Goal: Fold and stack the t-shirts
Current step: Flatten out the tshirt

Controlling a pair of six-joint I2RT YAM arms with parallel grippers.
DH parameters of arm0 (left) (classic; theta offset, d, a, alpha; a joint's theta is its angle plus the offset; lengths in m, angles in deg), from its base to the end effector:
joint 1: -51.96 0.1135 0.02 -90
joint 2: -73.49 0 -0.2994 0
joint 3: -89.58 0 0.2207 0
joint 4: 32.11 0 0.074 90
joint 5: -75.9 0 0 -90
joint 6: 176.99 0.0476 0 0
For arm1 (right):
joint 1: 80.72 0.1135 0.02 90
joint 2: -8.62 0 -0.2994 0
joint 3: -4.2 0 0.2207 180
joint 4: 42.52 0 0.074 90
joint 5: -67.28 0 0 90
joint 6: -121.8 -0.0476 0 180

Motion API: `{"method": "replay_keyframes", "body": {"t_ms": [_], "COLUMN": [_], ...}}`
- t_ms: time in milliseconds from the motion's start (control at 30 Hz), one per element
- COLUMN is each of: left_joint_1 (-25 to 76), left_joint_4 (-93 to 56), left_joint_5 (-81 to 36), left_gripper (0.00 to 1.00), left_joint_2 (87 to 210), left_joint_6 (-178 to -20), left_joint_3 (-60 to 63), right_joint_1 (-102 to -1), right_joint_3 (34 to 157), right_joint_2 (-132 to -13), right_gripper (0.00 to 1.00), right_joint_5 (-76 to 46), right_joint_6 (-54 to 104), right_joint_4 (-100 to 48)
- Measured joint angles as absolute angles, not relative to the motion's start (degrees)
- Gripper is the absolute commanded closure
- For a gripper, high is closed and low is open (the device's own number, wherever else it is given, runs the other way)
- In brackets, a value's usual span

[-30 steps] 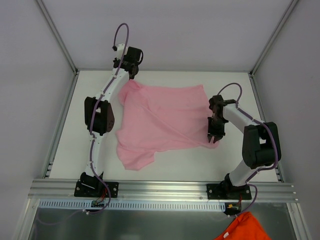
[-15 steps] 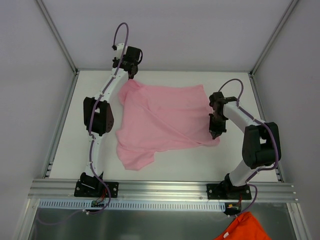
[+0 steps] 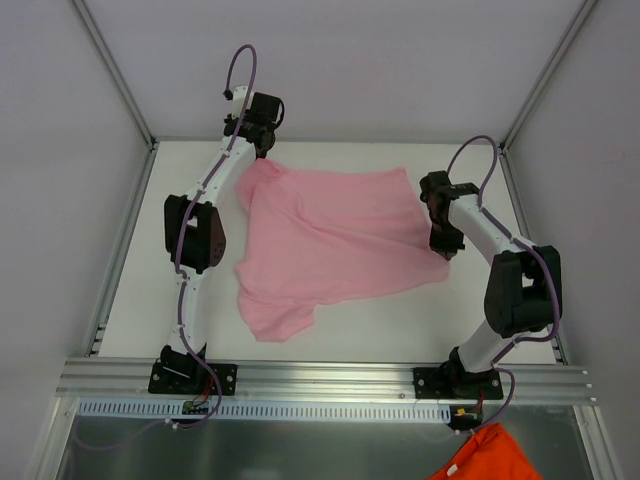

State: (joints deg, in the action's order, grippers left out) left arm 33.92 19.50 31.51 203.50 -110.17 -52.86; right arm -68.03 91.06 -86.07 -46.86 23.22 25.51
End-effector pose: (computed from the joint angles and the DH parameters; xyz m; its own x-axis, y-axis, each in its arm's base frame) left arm 0.4966 -0.1260 0.3225 -0.4302 -0.1495 -0.8903 -0.5215 0.8462 0.1099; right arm 0.2890 0.0451 0.2680 -0.9508 -0.0745 -0.3007 0.0393 0.9338 -0.3557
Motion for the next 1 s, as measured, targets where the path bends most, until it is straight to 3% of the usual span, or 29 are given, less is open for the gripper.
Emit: {"method": "replay_keyframes", "body": {"t_ms": [300, 400, 500, 800, 900, 933, 1000], "left_joint_1": [33.92, 33.92, 33.92, 33.92, 33.94, 33.94, 33.94], "left_joint_4": [19.07, 18.69, 18.54, 18.43, 18.34, 18.19, 17.75], "left_joint_5": [31.51, 31.51, 31.46, 31.46, 31.33, 31.29, 31.07], "left_gripper": [1.0, 1.0, 1.0, 1.0, 0.52, 0.04, 0.01], "left_joint_2": [202.83, 202.7, 202.7, 202.7, 202.91, 203.33, 204.34], "left_joint_6": [-109.71, -109.23, -108.6, -108.47, -108.03, -107.88, -107.96], "left_joint_3": [-52.32, -52.23, -52.12, -51.97, -52.43, -53.06, -54.35], "right_joint_1": [-68.16, -68.38, -68.53, -68.51, -68.08, -67.81, -66.92], "right_joint_3": [93.88, 95.61, 96.37, 96.86, 96.83, 96.86, 96.83], "right_joint_2": [-90.18, -91.65, -91.89, -89.26, -85.85, -84.54, -81.68], "right_gripper": [0.96, 0.41, 0.27, 0.25, 0.27, 0.27, 0.29], "right_joint_5": [-50.84, -50.6, -49.9, -45.62, -43.1, -42.49, -41.18], "right_joint_6": [23.24, 23.33, 24.38, 26.48, 26.91, 27.02, 27.48], "right_joint_4": [25.46, 25.29, 24.85, 23.6, 23.54, 23.54, 23.6]}}
